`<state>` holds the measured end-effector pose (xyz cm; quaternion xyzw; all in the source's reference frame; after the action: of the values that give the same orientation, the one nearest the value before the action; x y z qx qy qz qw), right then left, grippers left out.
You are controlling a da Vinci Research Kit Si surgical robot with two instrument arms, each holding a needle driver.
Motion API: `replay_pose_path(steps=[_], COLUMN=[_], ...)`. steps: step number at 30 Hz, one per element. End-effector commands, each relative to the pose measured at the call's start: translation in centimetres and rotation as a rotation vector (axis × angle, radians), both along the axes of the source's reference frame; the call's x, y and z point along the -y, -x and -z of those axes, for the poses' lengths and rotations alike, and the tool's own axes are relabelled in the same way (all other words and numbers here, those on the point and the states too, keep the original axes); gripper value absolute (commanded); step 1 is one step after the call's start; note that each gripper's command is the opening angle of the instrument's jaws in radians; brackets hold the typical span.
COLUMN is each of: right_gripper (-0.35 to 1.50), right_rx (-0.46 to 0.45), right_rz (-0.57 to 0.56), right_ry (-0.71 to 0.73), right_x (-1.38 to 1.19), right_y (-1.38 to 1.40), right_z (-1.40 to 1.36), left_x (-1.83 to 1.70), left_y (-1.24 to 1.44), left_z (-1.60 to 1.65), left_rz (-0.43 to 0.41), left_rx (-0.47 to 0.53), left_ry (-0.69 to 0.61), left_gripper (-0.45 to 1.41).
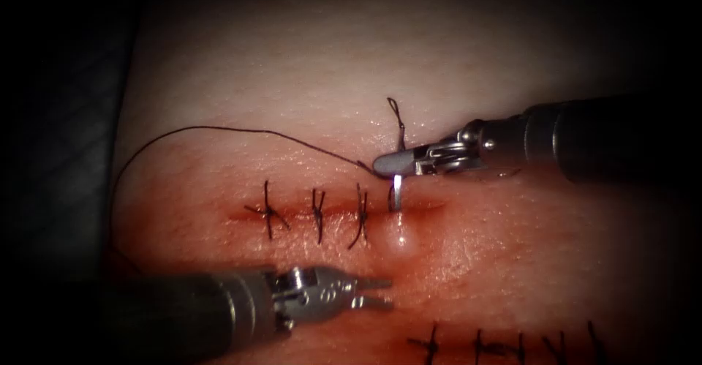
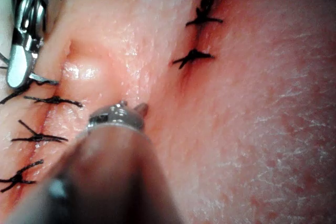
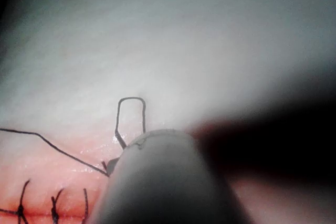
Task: Wound Closure
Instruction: Pierce the needle through the bottom of the incision using the right needle driver.
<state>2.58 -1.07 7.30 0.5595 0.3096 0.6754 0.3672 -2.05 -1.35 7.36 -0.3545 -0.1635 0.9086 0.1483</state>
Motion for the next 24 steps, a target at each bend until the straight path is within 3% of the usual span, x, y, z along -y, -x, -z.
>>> replay_pose_path(steps=[1,10,13,24], right_gripper=[-0.35,-0.35,-0.35,-0.35], right_rx=[0.000,0.023,0.029,0.005], right_rz=[-0.003,0.005,0.054,0.168], right_ry=[-0.027,-0.139,-0.190,-0.321], right_x=[0.05,0.21,0.33,0.53], right_y=[-0.06,0.05,0.04,0.03], right_z=[-0.07,-0.29,-0.34,-0.25], left_x=[0.01,0.02,0.02,0.01], left_y=[0.05,0.06,0.06,0.06], left_z=[-0.05,-0.04,-0.05,-0.05], left_rz=[-0.001,0.000,0.000,0.000], left_rx=[0.001,0.001,0.001,0.001], left_ry=[0.000,0.000,0.000,0.000], left_gripper=[-0.02,-0.02,-0.02,-0.03])
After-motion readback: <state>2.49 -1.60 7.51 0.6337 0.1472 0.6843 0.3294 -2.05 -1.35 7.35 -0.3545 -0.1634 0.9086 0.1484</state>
